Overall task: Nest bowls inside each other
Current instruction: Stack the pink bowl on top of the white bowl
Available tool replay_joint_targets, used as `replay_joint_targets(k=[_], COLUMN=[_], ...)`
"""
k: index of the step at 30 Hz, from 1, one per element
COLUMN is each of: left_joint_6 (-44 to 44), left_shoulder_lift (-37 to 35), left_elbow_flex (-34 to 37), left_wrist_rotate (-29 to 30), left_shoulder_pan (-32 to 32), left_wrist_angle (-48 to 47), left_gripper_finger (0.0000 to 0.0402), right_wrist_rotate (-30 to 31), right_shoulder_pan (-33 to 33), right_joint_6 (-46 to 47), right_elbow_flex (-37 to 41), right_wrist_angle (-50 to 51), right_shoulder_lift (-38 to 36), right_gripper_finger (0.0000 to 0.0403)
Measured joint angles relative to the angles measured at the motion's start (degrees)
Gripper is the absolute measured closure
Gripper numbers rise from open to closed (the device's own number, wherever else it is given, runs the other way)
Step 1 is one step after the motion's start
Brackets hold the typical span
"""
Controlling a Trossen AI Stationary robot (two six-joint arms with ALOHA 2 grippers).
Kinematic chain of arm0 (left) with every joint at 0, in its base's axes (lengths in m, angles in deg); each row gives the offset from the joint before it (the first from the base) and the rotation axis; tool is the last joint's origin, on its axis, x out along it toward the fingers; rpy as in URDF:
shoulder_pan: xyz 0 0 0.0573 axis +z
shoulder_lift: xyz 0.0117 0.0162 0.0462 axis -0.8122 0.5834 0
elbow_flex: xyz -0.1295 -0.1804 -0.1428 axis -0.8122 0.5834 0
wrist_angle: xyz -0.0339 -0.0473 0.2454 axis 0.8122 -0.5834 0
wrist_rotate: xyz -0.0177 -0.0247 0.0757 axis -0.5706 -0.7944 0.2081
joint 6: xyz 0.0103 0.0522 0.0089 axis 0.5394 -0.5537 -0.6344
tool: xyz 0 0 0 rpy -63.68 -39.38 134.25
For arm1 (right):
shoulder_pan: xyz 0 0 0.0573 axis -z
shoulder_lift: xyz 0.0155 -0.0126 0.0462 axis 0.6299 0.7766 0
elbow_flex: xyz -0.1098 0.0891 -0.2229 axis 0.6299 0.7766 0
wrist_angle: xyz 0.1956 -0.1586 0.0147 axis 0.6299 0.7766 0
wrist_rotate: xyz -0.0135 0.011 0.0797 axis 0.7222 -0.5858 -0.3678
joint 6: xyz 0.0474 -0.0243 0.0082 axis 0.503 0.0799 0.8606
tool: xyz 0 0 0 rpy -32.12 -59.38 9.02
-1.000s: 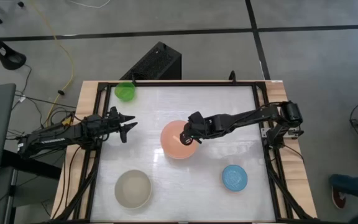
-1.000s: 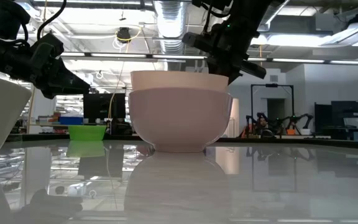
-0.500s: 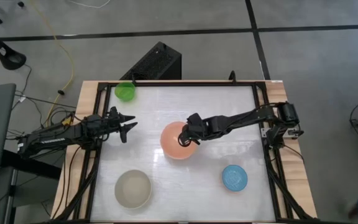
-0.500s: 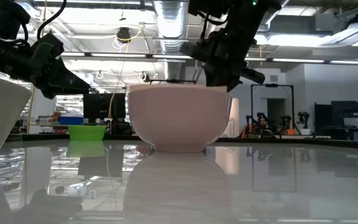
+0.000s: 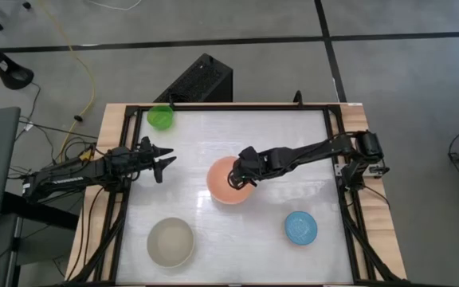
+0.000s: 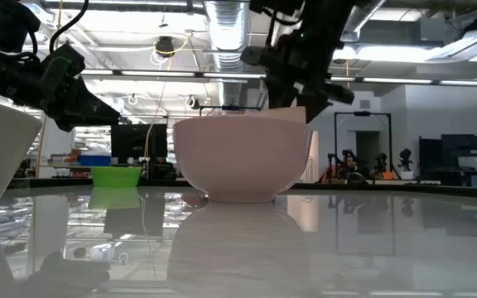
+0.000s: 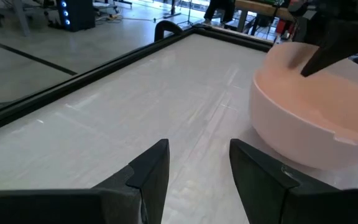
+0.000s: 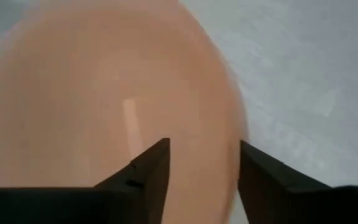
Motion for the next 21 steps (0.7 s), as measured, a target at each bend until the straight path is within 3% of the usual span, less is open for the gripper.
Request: replay_joint_targets(k=[7, 16, 21], left_joint_6=[0.00, 0.00, 0.00], left_shoulder_lift=[0.00, 0.00, 0.00], left_elbow_flex=[-0.02, 0.00, 0.00], left_wrist_rotate=[0.02, 0.00, 0.01], left_shoulder_pan=[0.00, 0.00, 0.00], left_wrist_angle=[0.00, -0.02, -0.01], left_gripper_finger=[0.0244, 0.0244, 0.0244], right_wrist_rotate=[0.15, 0.72, 4.59], right_shoulder_pan=[0.04, 0.11, -0.40], right_joint_6=[-0.05, -0.03, 0.71], right_elbow_flex=[-6.45, -10.33, -11.56], right_wrist_angle=[7.44, 10.59, 10.42], right_shoulder_lift=[0.00, 0.00, -0.02], right_gripper_finger=[0.0176, 0.0186, 0.0200])
